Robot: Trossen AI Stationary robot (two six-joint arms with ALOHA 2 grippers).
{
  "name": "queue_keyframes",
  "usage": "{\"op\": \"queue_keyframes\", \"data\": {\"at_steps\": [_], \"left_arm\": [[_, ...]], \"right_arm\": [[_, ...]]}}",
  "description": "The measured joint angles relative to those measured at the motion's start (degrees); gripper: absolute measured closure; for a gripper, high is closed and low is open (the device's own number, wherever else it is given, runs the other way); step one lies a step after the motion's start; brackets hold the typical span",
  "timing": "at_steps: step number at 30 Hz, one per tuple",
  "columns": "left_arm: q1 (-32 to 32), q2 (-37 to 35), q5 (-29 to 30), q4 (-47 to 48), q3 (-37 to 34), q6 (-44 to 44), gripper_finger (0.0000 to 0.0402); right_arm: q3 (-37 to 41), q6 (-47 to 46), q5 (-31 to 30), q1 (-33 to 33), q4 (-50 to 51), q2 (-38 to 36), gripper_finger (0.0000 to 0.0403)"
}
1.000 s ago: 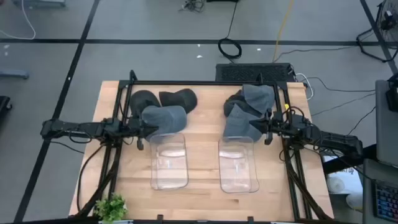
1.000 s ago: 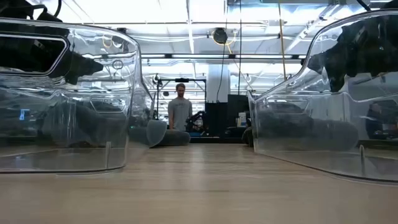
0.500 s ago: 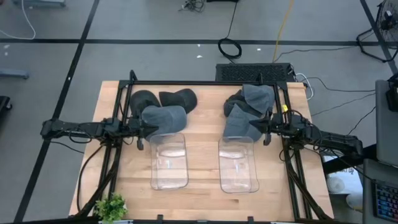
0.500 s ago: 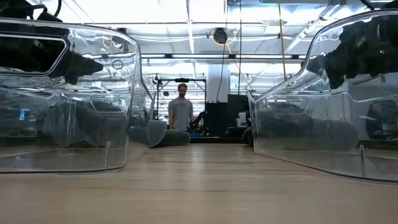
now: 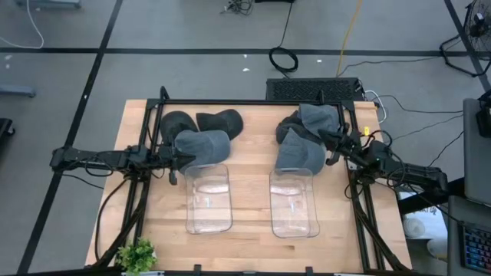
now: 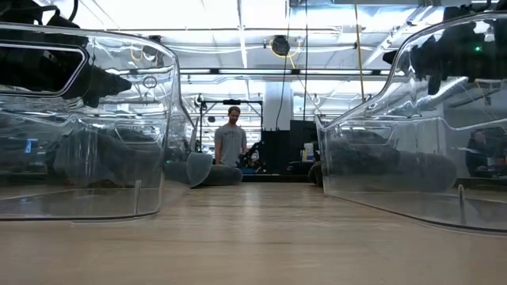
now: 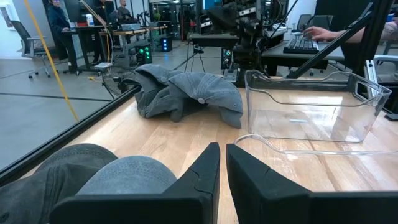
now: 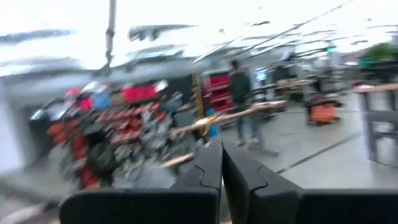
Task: Pick & Place hat
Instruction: Put the top gray cap into the left transparent bin
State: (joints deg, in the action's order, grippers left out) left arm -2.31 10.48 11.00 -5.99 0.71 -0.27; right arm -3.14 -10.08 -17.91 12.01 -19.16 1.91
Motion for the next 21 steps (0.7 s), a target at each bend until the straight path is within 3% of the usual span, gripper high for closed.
{"op": "queue_keyframes", "data": {"at_steps": [3,9,16,19,21], "left_arm": [[0.00,0.00,0.01,-0.08,0.00,0.00,0.0364],[0.00,-0.01,0.00,-0.15,0.00,0.01,0.0364],[0.04,0.00,0.00,-0.14,0.00,0.00,0.0364],[0.04,0.00,0.02,-0.16,0.00,0.00,0.0364],[0.04,0.00,0.00,-0.17,0.00,0.00,0.0364]], "right_arm": [[0.00,-3.55,-0.13,0.00,1.13,0.02,0.0403],[-0.02,-7.48,10.72,-0.02,-1.08,1.98,0.0397],[-0.02,-5.57,16.55,-0.09,-12.66,7.05,0.0339],[-0.02,-0.92,15.89,-0.13,-16.91,9.99,0.0326],[-0.03,3.43,10.39,-0.13,-17.38,12.20,0.0324]]}}
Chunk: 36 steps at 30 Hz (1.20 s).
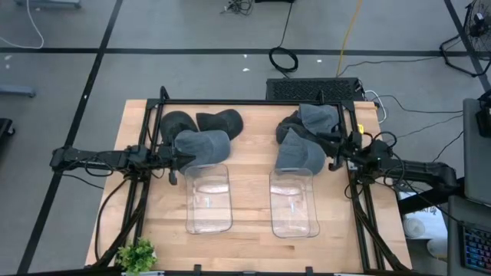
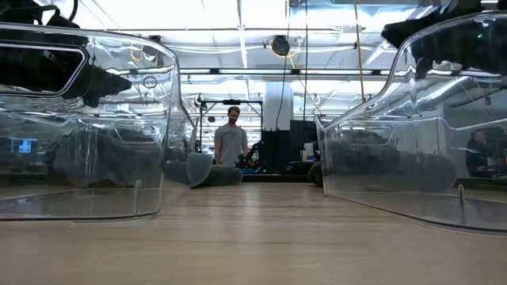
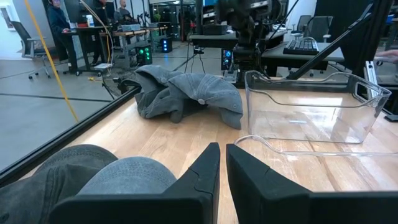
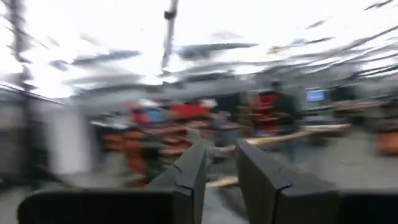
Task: Pick & Place hat
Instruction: Put the top gray cap into the left transparent bin
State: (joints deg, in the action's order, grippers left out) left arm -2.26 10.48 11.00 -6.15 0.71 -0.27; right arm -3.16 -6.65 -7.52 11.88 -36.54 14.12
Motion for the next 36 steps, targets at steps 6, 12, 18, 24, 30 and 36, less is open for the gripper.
{"op": "queue_keyframes", "data": {"at_steps": [6,12,18,24,30,36], "left_arm": [[-0.02,0.00,0.02,0.02,0.00,0.00,0.0364],[-0.02,0.00,0.00,0.00,0.00,0.02,0.0364],[-0.04,0.00,0.00,-0.02,0.00,0.01,0.0364],[-0.04,0.00,0.00,0.04,0.00,0.00,0.0364],[-0.04,0.00,0.00,0.02,0.00,0.00,0.0364],[-0.04,0.00,0.00,-0.02,0.00,0.00,0.0364]], "right_arm": [[-7.62,2.47,-12.91,0.00,21.36,8.19,0.0275],[-23.47,-1.62,-16.49,0.02,48.51,22.19,0.0169],[-35.73,-3.03,-25.33,0.02,72.36,38.05,0.0119],[-37.72,-3.28,-25.32,0.00,77.75,49.94,0.0124],[-37.93,-3.26,-30.61,1.10,77.66,57.64,0.0126],[-37.94,-3.24,-35.93,3.18,77.77,61.71,0.0131]]}}
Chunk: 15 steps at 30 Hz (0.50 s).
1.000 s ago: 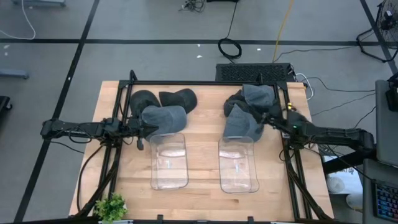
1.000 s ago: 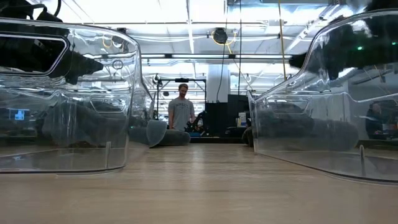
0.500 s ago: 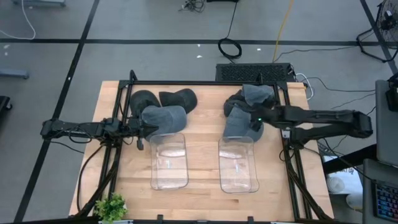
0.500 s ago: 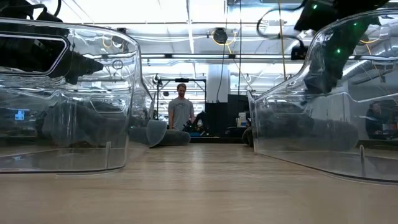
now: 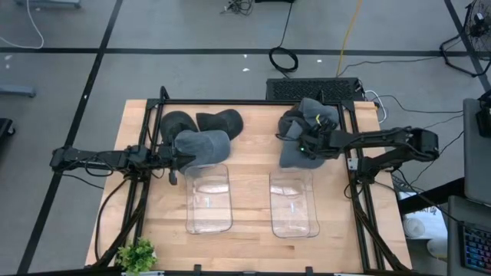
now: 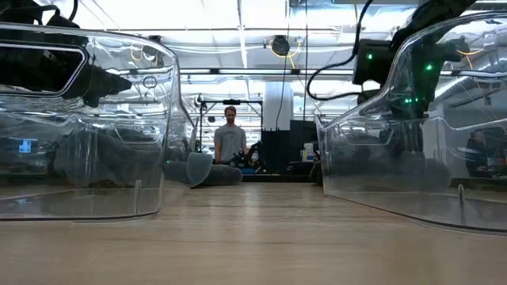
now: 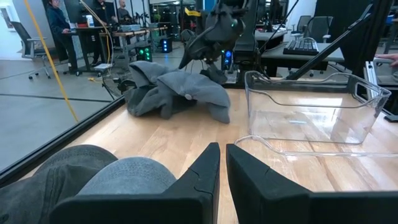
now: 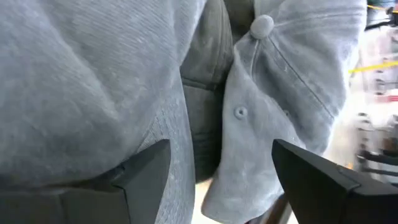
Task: Pick & Place hat
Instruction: Put the top gray cap into the left transparent bin
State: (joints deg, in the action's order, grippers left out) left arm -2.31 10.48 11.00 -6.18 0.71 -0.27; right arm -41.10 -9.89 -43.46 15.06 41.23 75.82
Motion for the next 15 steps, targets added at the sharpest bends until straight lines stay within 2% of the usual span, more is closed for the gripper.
{"op": "queue_keyframes", "data": {"at_steps": [3,7,15], "left_arm": [[0.00,0.00,0.00,0.00,0.00,0.00,0.0364],[0.00,0.00,0.00,0.00,0.00,0.00,0.0364],[0.04,0.00,0.01,0.01,0.00,0.00,0.0364]], "right_arm": [[0.06,-1.64,-1.01,0.25,0.20,-0.16,0.0134],[0.13,-4.97,2.61,0.29,-0.37,-2.66,0.0136],[-2.44,-15.32,4.21,0.68,5.14,-11.44,0.0142]]}}
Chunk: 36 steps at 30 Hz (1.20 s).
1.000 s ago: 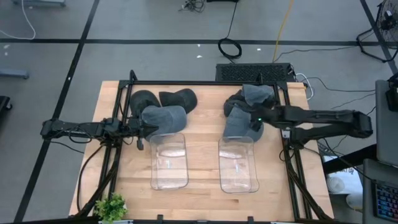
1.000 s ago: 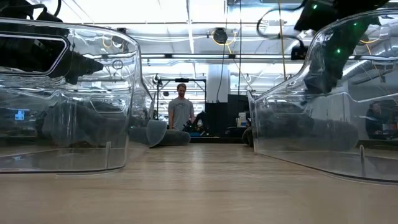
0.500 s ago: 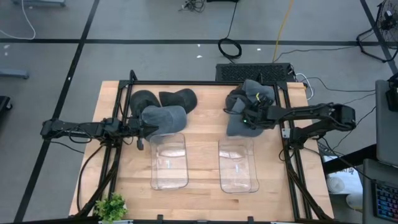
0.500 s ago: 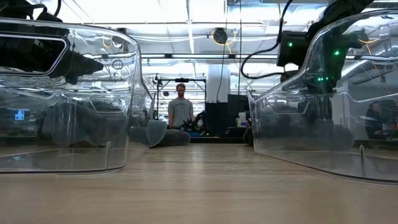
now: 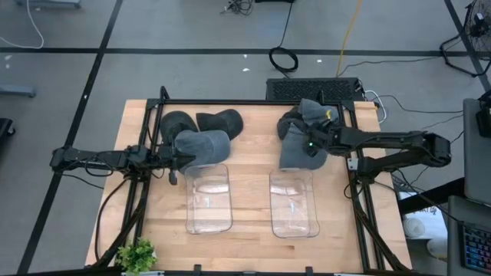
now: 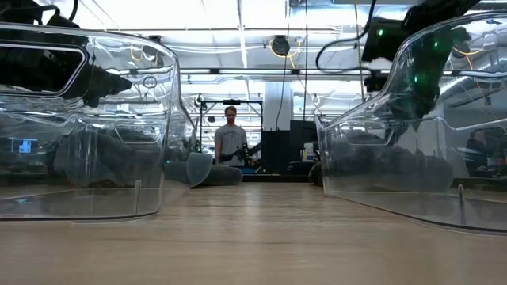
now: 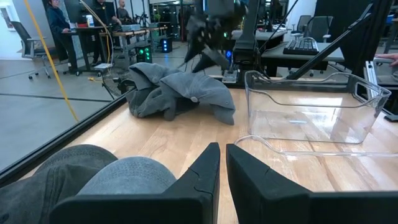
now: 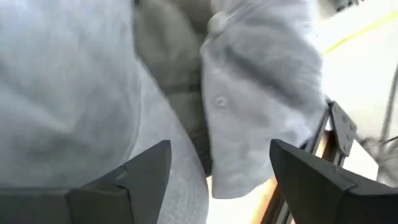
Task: Pick & Place hat
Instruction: Put the top gray cap into the left transparent bin
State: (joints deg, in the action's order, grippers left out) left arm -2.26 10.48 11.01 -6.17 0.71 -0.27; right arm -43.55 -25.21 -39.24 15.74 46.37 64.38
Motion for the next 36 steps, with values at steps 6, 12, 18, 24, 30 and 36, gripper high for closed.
{"op": "queue_keyframes", "data": {"at_steps": [6,12,18,24,30,36], "left_arm": [[0.00,0.00,-0.01,-0.01,0.00,0.00,0.0364],[-0.02,0.00,-0.01,-0.03,0.00,0.02,0.0364],[-0.02,0.00,0.00,-0.01,0.00,0.00,0.0364],[-0.04,0.00,-0.01,-0.03,0.00,0.02,0.0364],[-0.04,0.00,0.02,0.00,0.00,0.00,0.0364],[-0.04,0.00,-0.01,-0.01,0.00,0.02,0.0364]], "right_arm": [[-7.26,0.50,9.91,7.46,0.64,-2.83,0.0144],[-15.88,10.25,17.47,14.75,10.04,4.40,0.0144],[-18.64,10.42,18.08,22.92,19.21,13.58,0.0142],[-18.71,14.46,20.65,29.32,11.92,17.69,0.0145],[-18.71,22.10,21.79,31.62,4.02,16.80,0.0143],[-18.74,28.05,24.64,32.34,-3.83,16.83,0.0146]]}}
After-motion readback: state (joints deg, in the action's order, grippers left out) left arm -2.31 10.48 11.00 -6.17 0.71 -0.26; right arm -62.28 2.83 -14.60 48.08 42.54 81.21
